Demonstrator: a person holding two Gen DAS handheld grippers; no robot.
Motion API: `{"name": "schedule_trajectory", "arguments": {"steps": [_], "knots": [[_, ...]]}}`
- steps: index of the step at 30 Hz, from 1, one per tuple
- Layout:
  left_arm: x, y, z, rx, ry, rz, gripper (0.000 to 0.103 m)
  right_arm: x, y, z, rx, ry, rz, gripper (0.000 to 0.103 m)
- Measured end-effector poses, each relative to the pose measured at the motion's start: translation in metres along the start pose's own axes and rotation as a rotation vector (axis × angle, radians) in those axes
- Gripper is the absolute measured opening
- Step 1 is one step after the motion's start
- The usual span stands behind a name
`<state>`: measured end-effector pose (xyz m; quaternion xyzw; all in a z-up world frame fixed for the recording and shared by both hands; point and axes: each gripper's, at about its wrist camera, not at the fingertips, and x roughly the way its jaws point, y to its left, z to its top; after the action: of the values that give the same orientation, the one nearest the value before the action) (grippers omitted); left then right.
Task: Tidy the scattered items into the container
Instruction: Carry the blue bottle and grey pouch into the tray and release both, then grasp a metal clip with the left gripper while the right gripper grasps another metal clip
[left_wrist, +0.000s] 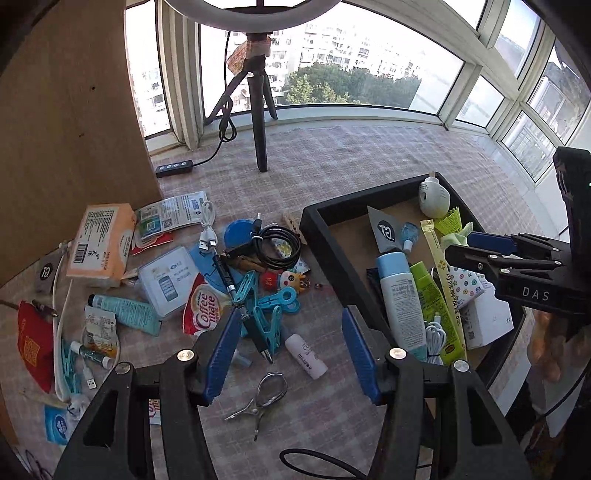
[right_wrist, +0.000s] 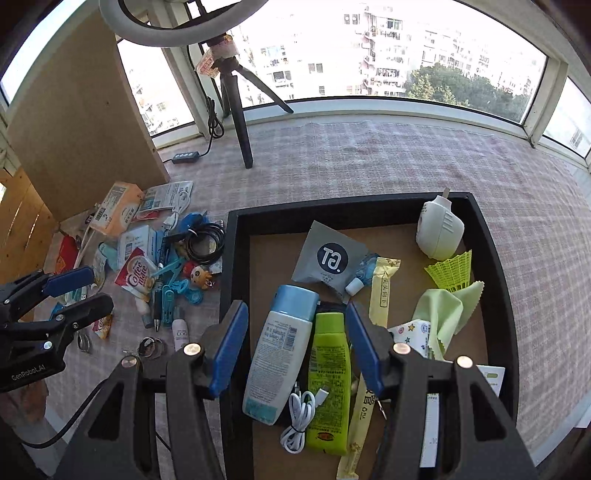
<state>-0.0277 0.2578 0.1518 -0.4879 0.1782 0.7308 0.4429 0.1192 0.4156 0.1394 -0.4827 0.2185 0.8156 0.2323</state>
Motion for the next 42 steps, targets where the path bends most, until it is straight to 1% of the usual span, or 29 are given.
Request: {"name": "schedule_trajectory", "arguments": {"steps": [3,7,9,11,15,17,21,23,26,31,37,40,42], "knots": [[-0.011,0.051,-0.032,-0.069,0.02,0.053,0.054,-0.003,0.028,-0.014,-0.024,0.01,0.046,0.055],[-0.022,0.112,-0.076,-0.187,0.052,0.127,0.054,0.004,0.07,-0.033,-0.049,0.04,0.072,0.055],[-0.026,0.137,-0.096,-0.245,0.065,0.117,0.054,0.01,0.091,-0.042,-0.058,0.051,0.089,0.055],[-0.026,0.158,-0.111,-0.308,0.084,0.1,0.055,0.02,0.111,-0.049,-0.062,0.082,0.113,0.055],[-0.021,0.187,-0.126,-0.421,0.103,0.088,0.055,0.046,0.138,-0.059,0.005,0.154,0.123,0.055],[-0.015,0.194,-0.129,-0.468,0.116,0.063,0.055,0.058,0.148,-0.062,0.04,0.178,0.113,0.055],[0.001,0.194,-0.129,-0.496,0.146,0.071,0.055,0.079,0.159,-0.067,0.105,0.206,0.078,0.055],[0.011,0.192,-0.131,-0.511,0.167,0.066,0.055,0.092,0.159,-0.07,0.152,0.242,0.09,0.055],[0.025,0.189,-0.132,-0.518,0.194,0.082,0.055,0.106,0.157,-0.071,0.202,0.282,0.103,0.055],[0.037,0.186,-0.134,-0.537,0.199,0.097,0.054,0.117,0.153,-0.066,0.242,0.29,0.083,0.055],[0.042,0.183,-0.136,-0.528,0.198,0.121,0.053,0.127,0.159,-0.06,0.241,0.313,0.094,0.055],[0.044,0.188,-0.14,-0.543,0.199,0.128,0.048,0.132,0.165,-0.062,0.224,0.331,0.094,0.054],[0.043,0.191,-0.141,-0.541,0.194,0.137,0.044,0.132,0.171,-0.064,0.197,0.321,0.083,0.051]]}}
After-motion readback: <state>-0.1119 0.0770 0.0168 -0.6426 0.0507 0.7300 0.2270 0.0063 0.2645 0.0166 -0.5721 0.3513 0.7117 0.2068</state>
